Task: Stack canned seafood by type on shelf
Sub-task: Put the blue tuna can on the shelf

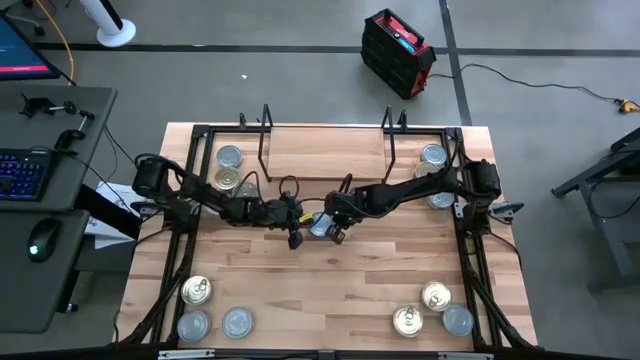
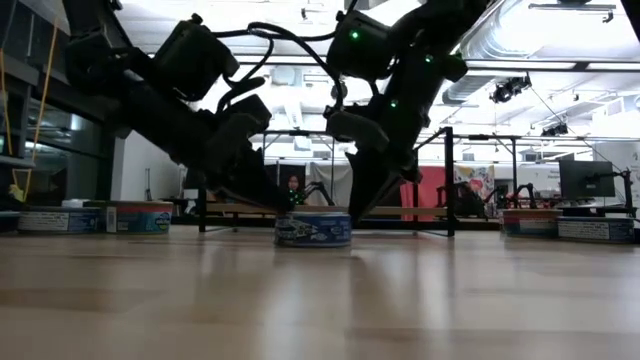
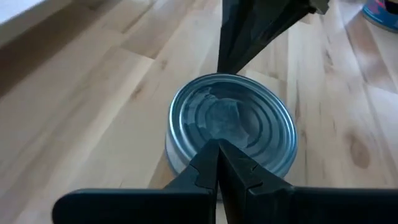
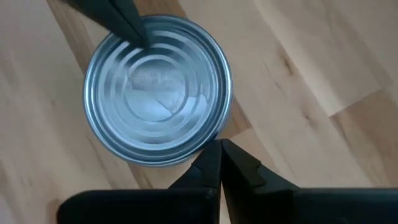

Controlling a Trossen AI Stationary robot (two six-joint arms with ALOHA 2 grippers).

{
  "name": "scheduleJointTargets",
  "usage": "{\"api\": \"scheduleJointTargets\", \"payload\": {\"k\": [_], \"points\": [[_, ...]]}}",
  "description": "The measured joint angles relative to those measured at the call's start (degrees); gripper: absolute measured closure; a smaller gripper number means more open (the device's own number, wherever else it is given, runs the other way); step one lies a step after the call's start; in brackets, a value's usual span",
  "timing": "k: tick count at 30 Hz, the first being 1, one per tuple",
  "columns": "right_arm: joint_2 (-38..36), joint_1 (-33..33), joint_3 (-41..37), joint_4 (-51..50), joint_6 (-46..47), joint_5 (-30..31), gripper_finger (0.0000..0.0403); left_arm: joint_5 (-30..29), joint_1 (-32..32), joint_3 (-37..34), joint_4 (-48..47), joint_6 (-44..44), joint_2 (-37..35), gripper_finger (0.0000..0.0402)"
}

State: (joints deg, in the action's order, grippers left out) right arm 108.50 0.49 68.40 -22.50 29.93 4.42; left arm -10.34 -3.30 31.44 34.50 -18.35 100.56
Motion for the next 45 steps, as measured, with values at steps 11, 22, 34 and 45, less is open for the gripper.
{"api": "scheduleJointTargets", "payload": {"k": [11, 22, 34, 45], "points": [[-2.9, 2.3, 4.1, 4.1, 1.1, -1.1, 0.0403, 0.7, -1.4, 0.1, -4.0, 0.7, 0.0, 0.0401], [-4.9, 2.8, 6.5, -4.4, -1.7, -0.1, 0.0403, 0.3, -1.9, -0.4, -13.7, 6.4, -12.2, 0.0401], [1.5, 2.8, 1.2, 1.0, 4.6, -2.2, 0.0403, 0.4, -0.8, -4.6, -23.5, 7.4, -15.3, 0.0401], [5.3, 2.8, 1.3, 7.7, 6.3, -3.0, 0.0403, 4.6, -1.0, -4.8, -13.7, 3.7, -8.6, 0.0401]]}}
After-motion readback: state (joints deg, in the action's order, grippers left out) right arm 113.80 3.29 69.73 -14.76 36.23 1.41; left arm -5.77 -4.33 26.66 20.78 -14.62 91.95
